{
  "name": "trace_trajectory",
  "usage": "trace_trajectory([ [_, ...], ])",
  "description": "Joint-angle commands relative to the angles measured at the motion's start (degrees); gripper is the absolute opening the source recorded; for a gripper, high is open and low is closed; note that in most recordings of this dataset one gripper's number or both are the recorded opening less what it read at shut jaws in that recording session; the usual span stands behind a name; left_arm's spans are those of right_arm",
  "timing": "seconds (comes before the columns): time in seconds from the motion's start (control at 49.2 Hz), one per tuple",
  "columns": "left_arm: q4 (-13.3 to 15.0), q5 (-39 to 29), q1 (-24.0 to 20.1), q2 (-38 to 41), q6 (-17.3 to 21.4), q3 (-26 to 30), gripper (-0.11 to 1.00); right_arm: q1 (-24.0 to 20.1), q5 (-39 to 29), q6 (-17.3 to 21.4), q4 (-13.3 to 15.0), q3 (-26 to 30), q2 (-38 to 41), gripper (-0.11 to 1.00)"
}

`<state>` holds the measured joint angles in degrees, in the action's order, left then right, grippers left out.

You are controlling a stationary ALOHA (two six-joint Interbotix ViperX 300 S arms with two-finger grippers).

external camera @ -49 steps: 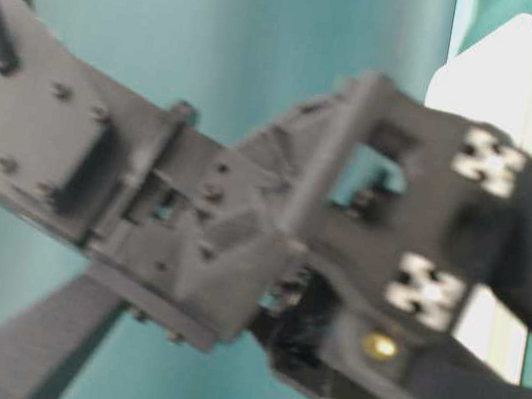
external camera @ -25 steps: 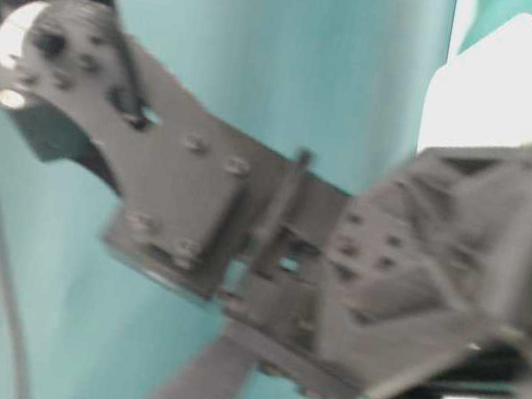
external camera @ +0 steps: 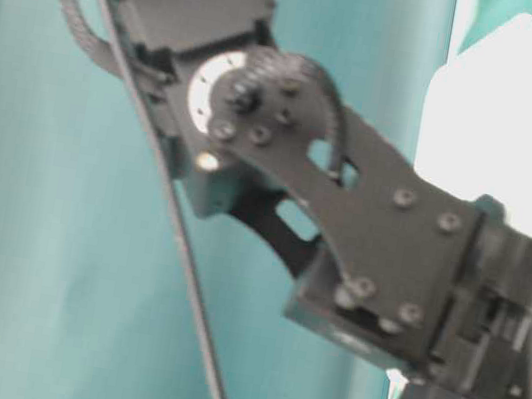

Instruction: Pick up the tape from a random location and place it into the white case.

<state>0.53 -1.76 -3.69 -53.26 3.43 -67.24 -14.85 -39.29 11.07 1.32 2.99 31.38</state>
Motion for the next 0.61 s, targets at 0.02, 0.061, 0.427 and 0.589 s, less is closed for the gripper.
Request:
trace_trajectory([
  [0.02,0.09,0.26,-0.18,0.35,0.00,0.53,0.98,0.18,-0.18,-0.09,0.09,0.26,-0.18,0.89],
  [0.061,0.09,0.26,-0.18,0.35,0.00,0.53,0.98,0.09,-0.18,-0.09,0.09,0.35,-0.18,0.89],
  [0.427,0.09,0.18,-0.18,0.35,0.00,0.44,0.98,0.18,-0.18,-0.18,0.09,0.26,-0.18,0.89],
  [0.589,0.09,-0.09,-0.18,0.35,0.00,0.53,0.98,0.18,-0.18,-0.26,0.09,0.26,-0.18,0.87],
])
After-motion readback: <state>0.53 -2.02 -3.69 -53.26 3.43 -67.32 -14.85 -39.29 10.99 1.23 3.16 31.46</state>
